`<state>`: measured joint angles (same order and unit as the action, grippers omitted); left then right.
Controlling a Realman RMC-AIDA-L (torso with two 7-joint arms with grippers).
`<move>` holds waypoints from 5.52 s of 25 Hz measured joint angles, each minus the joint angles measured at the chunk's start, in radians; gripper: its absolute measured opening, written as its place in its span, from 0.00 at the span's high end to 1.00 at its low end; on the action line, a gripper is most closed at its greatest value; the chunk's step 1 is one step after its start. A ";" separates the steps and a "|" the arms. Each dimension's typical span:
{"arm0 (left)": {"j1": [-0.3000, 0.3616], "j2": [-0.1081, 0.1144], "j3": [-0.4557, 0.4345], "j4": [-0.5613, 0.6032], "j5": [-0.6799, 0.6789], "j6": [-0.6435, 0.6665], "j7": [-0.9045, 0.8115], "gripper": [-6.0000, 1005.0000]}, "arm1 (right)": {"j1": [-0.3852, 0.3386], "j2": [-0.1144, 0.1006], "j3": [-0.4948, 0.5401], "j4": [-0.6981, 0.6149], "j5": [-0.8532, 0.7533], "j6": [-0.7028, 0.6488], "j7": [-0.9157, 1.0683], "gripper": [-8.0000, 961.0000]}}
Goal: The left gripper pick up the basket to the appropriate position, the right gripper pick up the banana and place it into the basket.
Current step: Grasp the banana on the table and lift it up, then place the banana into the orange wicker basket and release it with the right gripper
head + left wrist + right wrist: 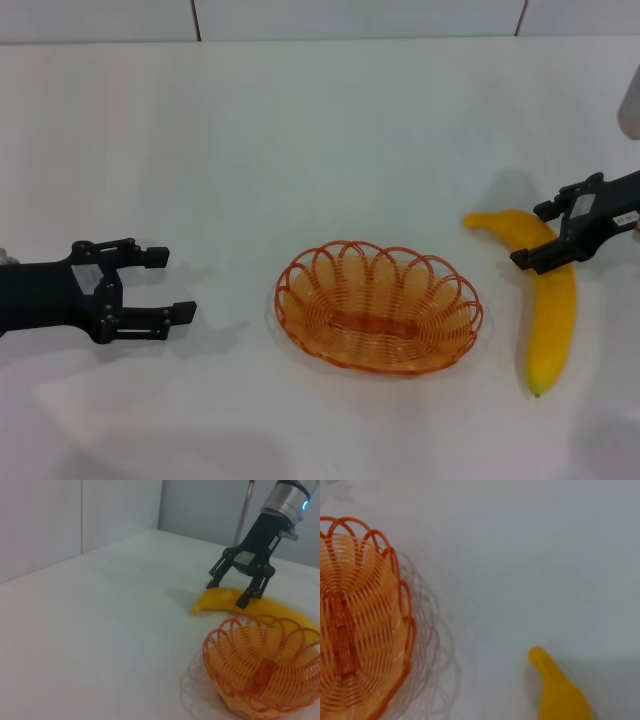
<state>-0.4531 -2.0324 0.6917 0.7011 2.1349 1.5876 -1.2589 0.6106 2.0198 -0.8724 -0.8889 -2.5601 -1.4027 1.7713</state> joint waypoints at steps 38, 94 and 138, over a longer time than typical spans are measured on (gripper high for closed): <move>0.006 0.001 0.000 0.000 -0.001 0.000 -0.002 0.13 | -0.023 -0.011 0.025 -0.116 -0.050 -0.154 0.113 0.11; -0.001 -0.002 -0.003 -0.002 -0.004 -0.017 -0.003 0.14 | 0.034 0.003 -0.011 -0.019 -0.109 -0.087 0.214 0.11; 0.000 0.002 -0.003 -0.002 -0.001 -0.017 -0.001 0.14 | 0.034 0.003 -0.061 -0.545 0.211 -0.462 0.230 0.46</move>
<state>-0.4535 -2.0309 0.6887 0.6995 2.1342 1.5708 -1.2602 0.6450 2.0225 -0.9334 -1.4339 -2.3494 -1.8647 2.0011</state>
